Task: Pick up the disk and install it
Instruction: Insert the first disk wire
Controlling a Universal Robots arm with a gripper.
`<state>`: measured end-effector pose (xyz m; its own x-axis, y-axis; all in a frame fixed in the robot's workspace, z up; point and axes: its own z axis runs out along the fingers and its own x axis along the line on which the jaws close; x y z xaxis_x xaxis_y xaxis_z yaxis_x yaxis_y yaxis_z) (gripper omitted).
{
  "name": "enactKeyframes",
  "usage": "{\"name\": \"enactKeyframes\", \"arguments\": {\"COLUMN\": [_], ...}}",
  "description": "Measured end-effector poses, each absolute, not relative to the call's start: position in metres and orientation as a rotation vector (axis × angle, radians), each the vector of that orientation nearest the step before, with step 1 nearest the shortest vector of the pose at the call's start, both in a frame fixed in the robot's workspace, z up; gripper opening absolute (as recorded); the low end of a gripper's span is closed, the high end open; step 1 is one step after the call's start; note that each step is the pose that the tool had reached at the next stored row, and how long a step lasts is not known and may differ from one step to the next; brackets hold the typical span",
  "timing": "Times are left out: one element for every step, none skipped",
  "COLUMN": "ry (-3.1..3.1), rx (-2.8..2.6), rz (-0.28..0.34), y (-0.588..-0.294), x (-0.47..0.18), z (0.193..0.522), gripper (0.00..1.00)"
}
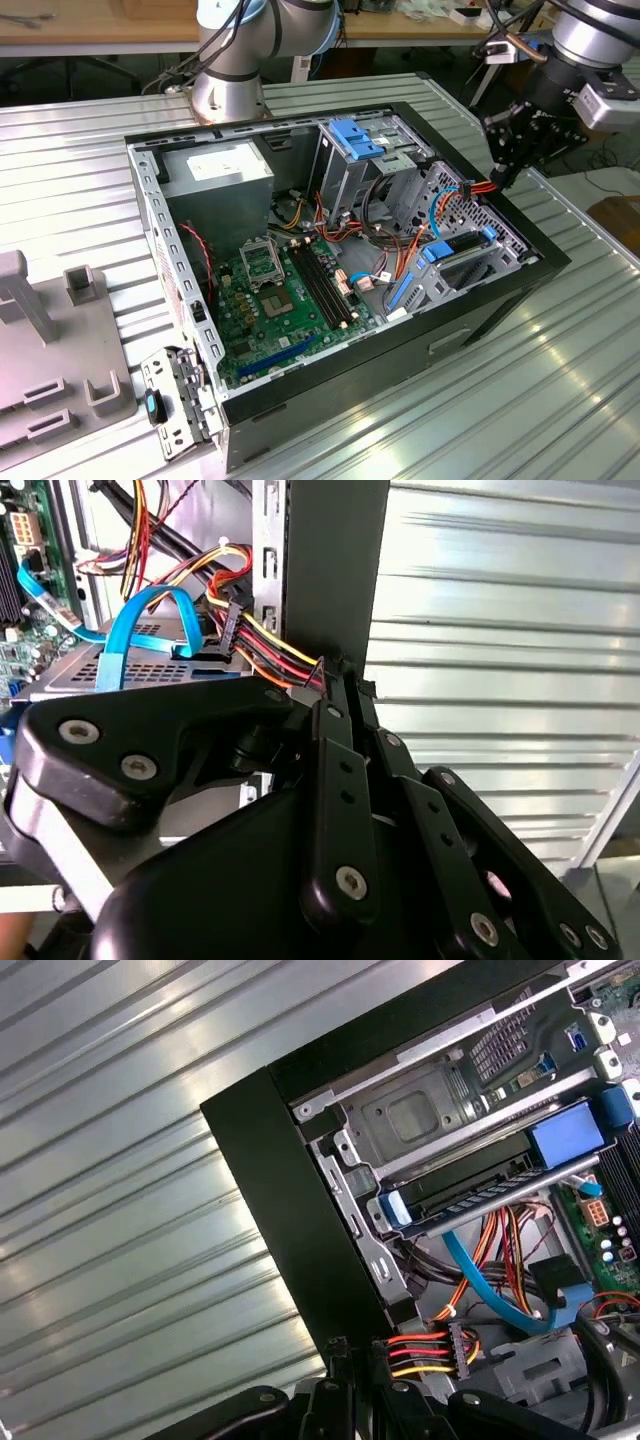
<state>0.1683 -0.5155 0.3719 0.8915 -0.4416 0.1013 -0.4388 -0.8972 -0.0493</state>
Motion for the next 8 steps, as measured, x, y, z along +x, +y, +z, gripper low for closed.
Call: {"name": "enactKeyframes", "arguments": {"ry": [0.733,0.753,0.780,0.795,0.811,0.825,0.839,0.860], "rx": [-3.025,-3.021,-3.015,-3.012,-3.008,-3.005,-3.002,-2.996], "rz": [-0.172,-0.172,-0.172,-0.173,-0.173,-0.173,-0.173,-0.174], "y": [-0.5155,-0.5155,-0.5155,-0.5155,-0.5155,-0.5155,-0.5155,-0.5155], "x": [0.1683,0.1682,0.1683,0.1683,0.1683,0.1683,0.1683,0.1683], "z": [0.3719,0.3719,0.3719,0.3719,0.3719,0.3719,0.3719,0.3719], "gripper": [0.16,0.16,0.16,0.16,0.16,0.16,0.16,0.16]}}
